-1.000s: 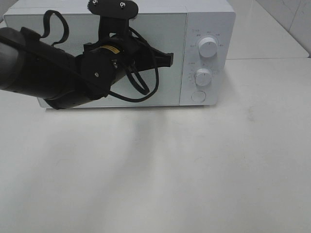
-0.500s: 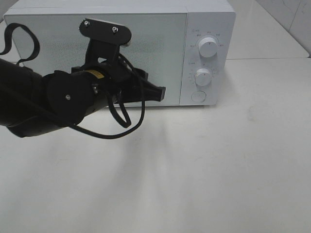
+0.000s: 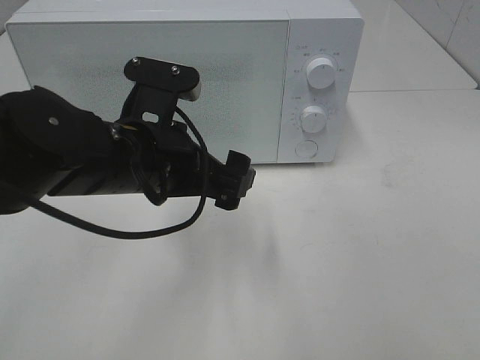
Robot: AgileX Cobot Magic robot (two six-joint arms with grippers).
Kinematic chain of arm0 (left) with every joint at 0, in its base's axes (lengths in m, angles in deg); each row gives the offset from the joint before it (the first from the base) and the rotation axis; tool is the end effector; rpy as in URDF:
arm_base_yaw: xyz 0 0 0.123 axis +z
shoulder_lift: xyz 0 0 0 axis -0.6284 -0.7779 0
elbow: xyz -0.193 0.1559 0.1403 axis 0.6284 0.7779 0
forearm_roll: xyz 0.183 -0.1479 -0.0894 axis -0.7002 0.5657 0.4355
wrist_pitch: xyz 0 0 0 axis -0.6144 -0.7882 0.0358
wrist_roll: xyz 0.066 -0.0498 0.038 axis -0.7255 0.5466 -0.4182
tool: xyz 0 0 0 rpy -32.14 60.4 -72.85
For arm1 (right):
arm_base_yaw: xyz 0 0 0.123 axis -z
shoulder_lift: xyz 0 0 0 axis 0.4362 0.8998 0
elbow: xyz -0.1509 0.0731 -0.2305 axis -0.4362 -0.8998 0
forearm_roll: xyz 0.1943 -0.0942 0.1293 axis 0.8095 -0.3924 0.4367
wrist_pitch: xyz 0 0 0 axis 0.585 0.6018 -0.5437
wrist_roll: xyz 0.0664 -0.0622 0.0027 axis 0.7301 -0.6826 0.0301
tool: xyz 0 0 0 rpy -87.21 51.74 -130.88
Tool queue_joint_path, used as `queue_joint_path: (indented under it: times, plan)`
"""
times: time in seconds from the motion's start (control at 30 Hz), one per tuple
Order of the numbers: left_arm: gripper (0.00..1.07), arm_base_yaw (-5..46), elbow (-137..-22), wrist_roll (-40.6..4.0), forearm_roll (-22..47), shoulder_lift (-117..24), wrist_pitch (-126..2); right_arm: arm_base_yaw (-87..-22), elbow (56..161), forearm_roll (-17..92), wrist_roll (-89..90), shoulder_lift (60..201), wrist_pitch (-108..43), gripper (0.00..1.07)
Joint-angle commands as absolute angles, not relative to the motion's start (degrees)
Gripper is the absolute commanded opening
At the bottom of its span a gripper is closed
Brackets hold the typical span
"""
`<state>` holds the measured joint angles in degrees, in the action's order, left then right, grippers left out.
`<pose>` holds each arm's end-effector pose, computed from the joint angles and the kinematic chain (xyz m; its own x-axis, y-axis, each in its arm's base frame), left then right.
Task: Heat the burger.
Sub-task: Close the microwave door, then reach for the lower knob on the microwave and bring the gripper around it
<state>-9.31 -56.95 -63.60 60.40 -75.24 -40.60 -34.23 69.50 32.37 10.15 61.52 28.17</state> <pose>0.2349 -0.2423 0.1828 -0.5634 0.2902 -0.7735 0.5432 0.8356 -0.0821 -0.0025 -0.0070 0.2822 -0.3974 -0.0183 -0.9175 -0.0652 0.9978 0.0083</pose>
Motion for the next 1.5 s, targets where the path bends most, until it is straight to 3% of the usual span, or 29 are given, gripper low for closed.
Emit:
queue_joint_path:
  times: [0.03, 0.1, 0.13, 0.2, 0.23, 0.3, 0.33, 0.37, 0.4, 0.47, 0.5, 0.57, 0.83, 1.0, 1.07, 1.1, 1.17, 1.2, 1.23, 1.27, 1.3, 1.33, 1.37, 1.4, 1.43, 1.47, 1.5]
  plan:
    - [1.01, -9.3, -56.8, -75.8, 71.4, -73.3, -40.6, -33.9, 69.4, 32.0, 9.5, 59.7, 27.7, 0.76]
    - [1.01, -8.9, -56.8, -78.2, 74.2, -73.1, -40.5, -33.9, 69.4, 32.0, 9.5, 59.7, 27.7, 0.76]
    - [1.01, -7.9, -56.5, -83.8, 79.9, -72.8, -40.5, -33.9, 69.4, 32.0, 9.5, 59.7, 27.7, 0.76]
    - [1.01, -7.4, -56.3, -86.0, 82.2, -72.5, -40.5, -33.9, 69.4, 32.0, 9.5, 59.7, 27.7, 0.76]
    - [1.01, -5.8, -55.9, -91.4, 87.3, -72.0, -40.5, -33.9, 69.4, 32.0, 9.5, 59.7, 27.7, 0.76]
    - [1.01, -5.2, -55.7, -93.5, 89.2, -71.6, -40.5, -33.9, 69.4, 32.0, 9.5, 59.7, 27.7, 0.76]
    - [1.01, -4.0, -55.7, -98.8, 93.1, -70.7, -40.6, -33.9, 69.4, 32.0, 9.5, 59.7, 27.7, 0.76]
    - [1.01, -3.7, -55.7, -101.6, 94.8, -70.1, -40.8, -33.9, 69.4, 32.0, 9.5, 59.7, 27.7, 0.76]
    - [1.01, -3.7, -55.7, -101.6, 94.8, -70.1, -40.8, -33.9, 69.4, 32.0, 9.5, 59.7, 27.7, 0.76]
    - [1.00, -2.8, -55.6, -109.8, 99.4, -68.2, -42.5, -33.9, 69.4, 32.0, 9.5, 59.7, 27.7, 0.76]
    - [1.00, -2.8, -55.6, -109.8, 99.4, -68.2, -42.5, -33.9, 69.4, 32.0, 9.5, 59.7, 27.7, 0.76]
    - [1.00, -0.9, -55.1, -114.8, 102.1, -66.8, -46.5, -33.9, 69.4, 32.0, 9.5, 59.7, 27.7, 0.76]
    - [1.00, 7.0, -50.5, -114.5, 100.4, -65.0, -55.2, -33.9, 69.4, 32.0, 9.5, 59.7, 27.7, 0.76]
    - [1.00, 12.5, -47.2, -112.8, 95.6, -62.8, -56.0, -33.9, 69.4, 32.0, 9.5, 59.7, 27.7, 0.76]
    - [1.00, 17.3, -45.4, -106.9, 90.0, -61.1, -61.2, -33.9, 69.4, 32.0, 9.5, 59.7, 27.7, 0.76]
    - [1.00, 17.3, -45.4, -106.9, 90.0, -61.1, -61.2, -33.9, 69.4, 32.0, 9.5, 59.7, 27.7, 0.76]
    - [1.00, 23.3, -44.7, -93.2, 75.2, -60.6, -67.5, -33.9, 69.4, 32.0, 9.5, 59.7, 27.7, 0.76]
    - [1.00, 23.3, -44.7, -93.2, 75.2, -60.6, -67.5, -33.9, 69.4, 32.0, 9.5, 59.7, 27.7, 0.76]
    - [1.00, 27.1, -45.3, -80.5, 59.6, -60.0, -70.2, -33.9, 69.4, 32.0, 9.5, 59.7, 27.7, 0.76]
    - [1.00, 28.3, -45.5, -74.9, 53.2, -59.3, -71.1, -33.9, 69.4, 32.0, 9.5, 59.7, 27.7, 0.76]
    - [1.00, 28.3, -45.5, -74.9, 53.2, -59.3, -71.1, -33.9, 69.4, 32.0, 9.5, 59.7, 27.7, 0.76]
    - [1.00, 29.6, -46.6, -61.8, 41.9, -57.5, -71.0, -33.9, 69.4, 32.0, 9.5, 59.7, 27.7, 0.76]
    - [1.00, 29.6, -46.6, -61.8, 41.9, -57.5, -71.0, -33.9, 69.4, 32.0, 9.5, 59.7, 27.7, 0.76]
    - [1.00, 30.1, -47.2, -49.5, 30.3, -54.8, -71.4, -33.9, 69.4, 32.0, 9.5, 59.7, 27.7, 0.76]
    - [1.00, 30.1, -47.3, -44.5, 25.8, -53.5, -72.1, -33.9, 69.4, 32.0, 9.5, 59.7, 27.7, 0.76]
    - [1.00, 30.1, -47.3, -44.5, 25.8, -53.5, -72.1, -33.9, 69.4, 32.0, 9.5, 59.7, 27.7, 0.76]
    - [1.00, 30.1, -47.2, -36.1, 15.8, -50.4, -74.2, -33.9, 69.4, 32.0, 9.5, 59.7, 27.7, 0.76]
